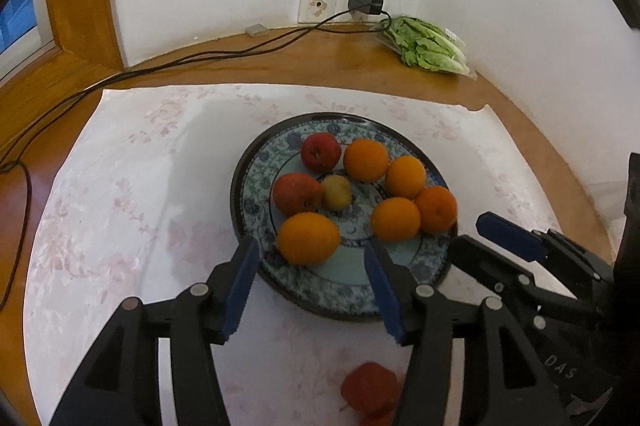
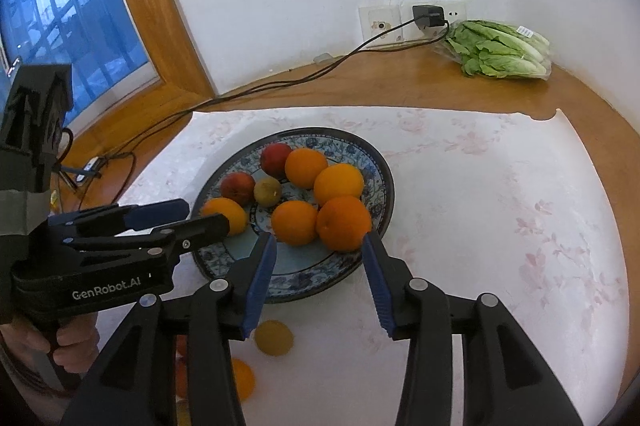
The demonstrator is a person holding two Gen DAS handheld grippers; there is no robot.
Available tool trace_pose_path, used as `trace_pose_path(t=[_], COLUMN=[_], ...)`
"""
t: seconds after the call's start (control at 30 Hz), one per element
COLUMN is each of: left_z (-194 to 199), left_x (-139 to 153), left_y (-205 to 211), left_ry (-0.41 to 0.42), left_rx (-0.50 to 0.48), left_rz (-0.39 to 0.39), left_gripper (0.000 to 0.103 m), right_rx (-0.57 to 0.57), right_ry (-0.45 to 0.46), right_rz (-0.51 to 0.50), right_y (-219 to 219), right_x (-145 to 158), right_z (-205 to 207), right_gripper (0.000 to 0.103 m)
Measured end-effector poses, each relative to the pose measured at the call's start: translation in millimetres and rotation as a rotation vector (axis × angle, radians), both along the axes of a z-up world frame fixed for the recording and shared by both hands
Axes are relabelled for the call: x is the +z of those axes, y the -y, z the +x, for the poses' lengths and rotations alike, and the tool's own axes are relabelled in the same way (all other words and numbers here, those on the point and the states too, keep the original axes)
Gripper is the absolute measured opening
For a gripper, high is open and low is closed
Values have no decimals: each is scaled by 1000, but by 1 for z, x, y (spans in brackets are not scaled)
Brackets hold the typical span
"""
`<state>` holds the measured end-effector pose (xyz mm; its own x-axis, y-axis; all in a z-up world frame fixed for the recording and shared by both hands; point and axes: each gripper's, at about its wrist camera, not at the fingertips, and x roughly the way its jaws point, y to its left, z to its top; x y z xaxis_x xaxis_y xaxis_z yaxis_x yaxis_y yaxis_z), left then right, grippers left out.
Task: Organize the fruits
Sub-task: 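Open both tools to release the oranges on the plate, then withdraw both open tools from the plate toward the remaining fruit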
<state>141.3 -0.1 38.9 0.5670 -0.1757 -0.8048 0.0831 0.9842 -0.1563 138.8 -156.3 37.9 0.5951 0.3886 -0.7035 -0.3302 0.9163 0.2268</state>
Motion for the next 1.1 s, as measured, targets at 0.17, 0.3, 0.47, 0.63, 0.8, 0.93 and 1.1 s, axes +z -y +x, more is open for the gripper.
trace_pose_path(t=[0.17,0.3,0.47,0.63,0.8,0.93,1.1], left_z=[-14,-26,-40,-56,-64,-67,-66], left_x=[5,6,5,5,9,7,0], left_y=[-1,-2,-2,0,4,5,5], left_ry=[-16,-29,-35,-42,-36,-45,-63], left_rx=[-1,-3,-5,-14,-30,-37,-35], left_rz=[3,-3,-7,-18,-21,-36,-41], left_gripper=[58,58,58,59,59,59,59], right_rx=[0,-11,-19,-18,-16,-9,-16], right_ry=[-5,-33,-78,-105,-116,-130,-141], right_rz=[-8,-3,-6,-4,-3,-12,-8], right_y=[2,5,8,11,12,11,14], right_x=[7,6,0,-4,-6,-9,-14], right_z=[-12,-20,-31,-40,-47,-51,-54], right_gripper=[46,46,46,46,46,46,46])
